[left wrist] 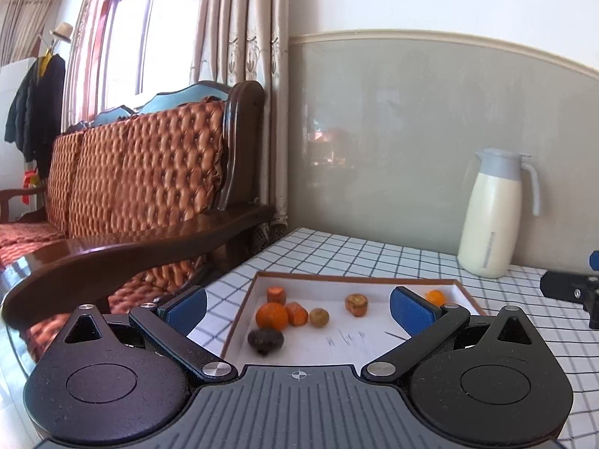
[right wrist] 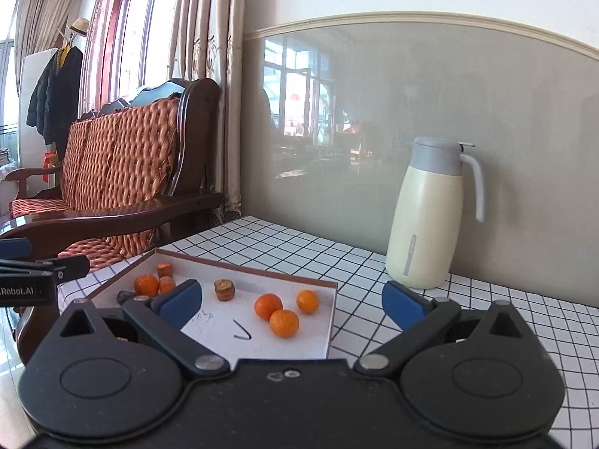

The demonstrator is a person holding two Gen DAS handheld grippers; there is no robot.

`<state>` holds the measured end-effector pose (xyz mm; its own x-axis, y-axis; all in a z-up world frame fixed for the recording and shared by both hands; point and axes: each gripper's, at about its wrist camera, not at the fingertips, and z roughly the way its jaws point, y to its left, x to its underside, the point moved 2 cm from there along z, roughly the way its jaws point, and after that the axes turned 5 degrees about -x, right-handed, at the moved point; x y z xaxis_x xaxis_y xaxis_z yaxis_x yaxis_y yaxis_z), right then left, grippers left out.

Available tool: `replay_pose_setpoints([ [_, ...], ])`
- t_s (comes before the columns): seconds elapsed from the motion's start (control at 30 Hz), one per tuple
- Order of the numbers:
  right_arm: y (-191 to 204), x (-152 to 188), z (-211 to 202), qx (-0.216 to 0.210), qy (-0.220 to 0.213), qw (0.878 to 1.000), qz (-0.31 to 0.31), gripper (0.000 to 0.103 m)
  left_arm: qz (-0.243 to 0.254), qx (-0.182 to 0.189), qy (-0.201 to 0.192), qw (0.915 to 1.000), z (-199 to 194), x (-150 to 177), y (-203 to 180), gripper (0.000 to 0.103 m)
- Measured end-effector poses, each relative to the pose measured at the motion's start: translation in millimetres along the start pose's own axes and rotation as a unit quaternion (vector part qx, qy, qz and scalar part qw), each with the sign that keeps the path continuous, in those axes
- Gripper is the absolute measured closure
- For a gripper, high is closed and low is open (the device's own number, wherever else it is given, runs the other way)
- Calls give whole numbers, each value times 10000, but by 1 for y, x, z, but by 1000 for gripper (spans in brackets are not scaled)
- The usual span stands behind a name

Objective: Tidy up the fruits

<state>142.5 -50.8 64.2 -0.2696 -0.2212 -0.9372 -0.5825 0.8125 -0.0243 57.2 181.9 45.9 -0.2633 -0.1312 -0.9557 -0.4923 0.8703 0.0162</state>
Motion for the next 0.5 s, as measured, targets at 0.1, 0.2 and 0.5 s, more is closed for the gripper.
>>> replay_pose_setpoints([
  [0.1,6,8,-21,-1,20,10000,-58,6,-36,96,-54,9999,-26,7,1,0],
  [0.2,14,17,-40,-5,38,9998,-175,6,49,138,-171,9997,-50,15,0,0],
  [0.5,14,38,-76,150,-98,9997,-171,6,134,157,-355,9992,-97,37,1,0],
])
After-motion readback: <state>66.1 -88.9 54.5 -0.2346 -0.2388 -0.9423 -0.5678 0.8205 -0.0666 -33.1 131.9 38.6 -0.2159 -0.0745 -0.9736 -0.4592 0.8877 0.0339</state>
